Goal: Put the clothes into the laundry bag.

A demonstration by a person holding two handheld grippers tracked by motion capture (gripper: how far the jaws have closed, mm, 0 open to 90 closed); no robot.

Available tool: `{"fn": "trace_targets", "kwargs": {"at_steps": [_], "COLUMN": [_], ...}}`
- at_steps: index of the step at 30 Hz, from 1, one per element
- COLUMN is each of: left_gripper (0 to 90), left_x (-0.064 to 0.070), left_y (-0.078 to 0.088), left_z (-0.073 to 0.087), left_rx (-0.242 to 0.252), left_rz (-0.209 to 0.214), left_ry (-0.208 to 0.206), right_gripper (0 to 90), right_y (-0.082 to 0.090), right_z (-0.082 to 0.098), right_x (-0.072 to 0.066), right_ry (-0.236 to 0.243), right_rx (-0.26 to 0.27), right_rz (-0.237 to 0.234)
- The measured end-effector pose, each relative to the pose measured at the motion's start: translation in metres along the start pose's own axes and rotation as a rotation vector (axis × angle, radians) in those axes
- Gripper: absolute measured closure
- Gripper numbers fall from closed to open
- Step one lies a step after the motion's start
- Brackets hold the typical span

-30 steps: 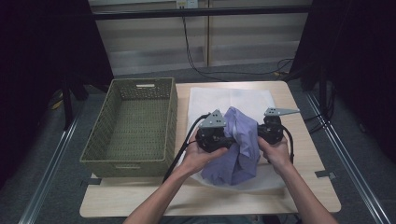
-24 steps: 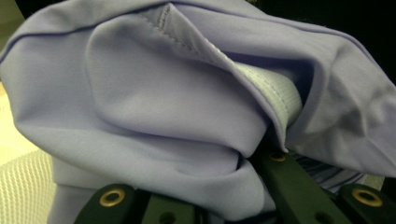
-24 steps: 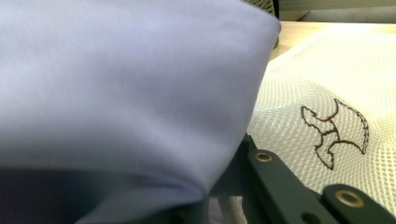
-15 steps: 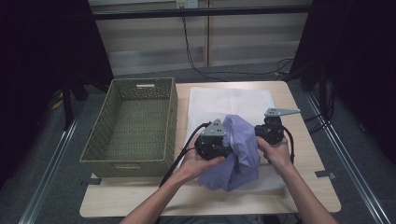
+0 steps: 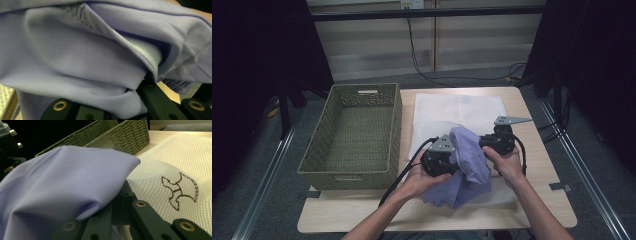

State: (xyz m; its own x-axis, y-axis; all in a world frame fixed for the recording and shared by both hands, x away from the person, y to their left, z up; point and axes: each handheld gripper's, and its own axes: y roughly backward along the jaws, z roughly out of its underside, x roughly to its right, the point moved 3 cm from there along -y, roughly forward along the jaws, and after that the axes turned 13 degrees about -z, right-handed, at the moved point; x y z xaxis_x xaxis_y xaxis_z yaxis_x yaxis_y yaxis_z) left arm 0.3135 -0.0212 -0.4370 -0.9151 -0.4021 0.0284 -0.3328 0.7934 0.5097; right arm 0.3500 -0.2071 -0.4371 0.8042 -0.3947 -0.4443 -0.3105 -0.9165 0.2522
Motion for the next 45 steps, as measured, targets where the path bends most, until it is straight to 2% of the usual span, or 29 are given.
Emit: {"fn": "trace_targets", "kwargs": {"at_steps": [4,10,18,22,23,27,28,30,32,35,41,42,44,45], "left_gripper": [82.2,82.2,82.2,82.2,82.2,82.2,82.2,82.2,82.2,82.2,82.2,82.2,82.1,82.1], "left_x": [0.000,0.005,0.006,0.006,0.007,0.009,0.009,0.010,0.008,0.009,0.009,0.009,0.009,0.009], "left_y": [-0.007,-0.017,-0.027,-0.032,-0.034,-0.038,-0.038,-0.041,-0.043,-0.047,-0.054,-0.056,-0.058,-0.060], "left_z": [0.008,0.018,0.034,0.040,0.041,0.044,0.044,0.045,0.045,0.045,0.041,0.041,0.038,0.038], "left_rx": [-0.032,-0.084,-0.137,-0.189,-0.176,-0.191,-0.202,-0.186,-0.199,-0.188,-0.186,-0.191,-0.192,-0.176], "left_rz": [-0.002,0.006,0.006,0.001,0.003,0.011,0.003,0.000,-0.004,-0.016,-0.036,-0.028,-0.040,-0.035], "left_ry": [0.003,-0.020,-0.016,-0.046,-0.039,-0.046,-0.049,-0.036,-0.035,-0.013,-0.005,-0.012,-0.025,-0.002], "right_gripper": [89.3,89.3,89.3,89.3,89.2,89.3,89.3,89.3,89.3,89.2,89.2,89.2,89.2,89.2], "right_y": [0.000,0.002,0.003,0.004,0.005,0.004,0.004,0.004,0.005,0.005,0.004,0.004,0.004,0.003], "right_z": [0.000,-0.001,-0.002,-0.003,-0.003,-0.004,-0.004,-0.005,-0.006,-0.006,-0.003,-0.002,0.000,0.001], "right_x": [-0.001,-0.002,-0.002,-0.002,-0.002,-0.003,-0.004,-0.006,-0.008,-0.009,-0.012,-0.012,-0.013,-0.013], "right_ry": [0.006,0.008,0.007,0.006,0.009,0.015,0.015,0.023,0.023,0.026,0.022,0.018,0.021,0.020], "right_rx": [0.000,0.005,0.006,0.015,0.015,0.014,0.013,0.016,0.015,0.012,0.000,0.004,-0.006,-0.010], "right_rz": [-0.001,0.002,0.005,0.003,0.004,0.000,0.002,-0.004,-0.006,-0.003,-0.003,-0.006,-0.004,-0.007]}}
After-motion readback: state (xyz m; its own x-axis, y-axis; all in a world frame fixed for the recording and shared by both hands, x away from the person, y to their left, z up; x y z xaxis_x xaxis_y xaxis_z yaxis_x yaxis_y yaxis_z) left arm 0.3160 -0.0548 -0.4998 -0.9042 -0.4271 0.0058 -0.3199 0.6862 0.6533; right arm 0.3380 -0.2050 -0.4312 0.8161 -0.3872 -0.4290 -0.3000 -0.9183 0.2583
